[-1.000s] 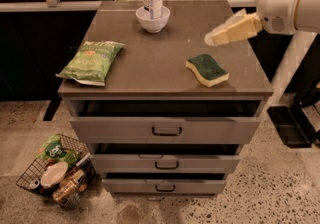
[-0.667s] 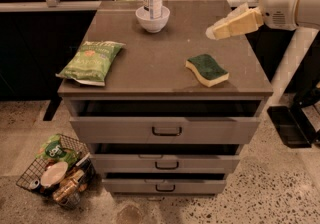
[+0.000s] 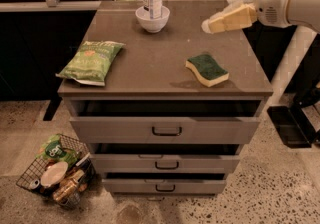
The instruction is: Pick blue plastic bottle from white bowl and place on counter
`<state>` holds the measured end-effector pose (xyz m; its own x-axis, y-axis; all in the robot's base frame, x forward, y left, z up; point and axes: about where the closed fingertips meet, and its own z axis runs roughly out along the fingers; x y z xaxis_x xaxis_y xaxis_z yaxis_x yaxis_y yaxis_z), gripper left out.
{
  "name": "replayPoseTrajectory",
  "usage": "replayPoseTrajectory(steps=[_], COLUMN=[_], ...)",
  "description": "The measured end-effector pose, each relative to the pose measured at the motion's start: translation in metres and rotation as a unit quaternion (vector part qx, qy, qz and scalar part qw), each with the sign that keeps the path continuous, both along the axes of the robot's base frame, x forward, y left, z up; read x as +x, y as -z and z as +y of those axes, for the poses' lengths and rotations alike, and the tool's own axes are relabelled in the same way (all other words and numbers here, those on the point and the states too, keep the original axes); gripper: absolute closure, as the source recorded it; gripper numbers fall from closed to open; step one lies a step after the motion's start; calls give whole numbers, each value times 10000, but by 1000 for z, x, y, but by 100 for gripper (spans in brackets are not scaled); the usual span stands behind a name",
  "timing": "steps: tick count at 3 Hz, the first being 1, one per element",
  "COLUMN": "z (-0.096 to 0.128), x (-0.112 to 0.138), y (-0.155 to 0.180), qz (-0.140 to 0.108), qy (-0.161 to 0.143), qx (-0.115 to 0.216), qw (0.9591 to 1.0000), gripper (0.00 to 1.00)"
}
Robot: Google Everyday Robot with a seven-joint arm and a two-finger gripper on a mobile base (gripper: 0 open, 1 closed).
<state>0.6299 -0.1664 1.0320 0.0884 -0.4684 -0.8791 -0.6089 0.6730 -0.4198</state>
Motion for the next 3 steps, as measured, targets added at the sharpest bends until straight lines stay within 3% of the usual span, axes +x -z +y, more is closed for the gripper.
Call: replayPoseTrajectory(steps=[1, 2, 3], z=[4, 19, 39], x=[59, 117, 158], y=[6, 8, 15], qz=[132, 229, 290], qy=[516, 865, 895], qx=[500, 904, 1130], qw=[9973, 9919, 9891], gripper=[0, 0, 0])
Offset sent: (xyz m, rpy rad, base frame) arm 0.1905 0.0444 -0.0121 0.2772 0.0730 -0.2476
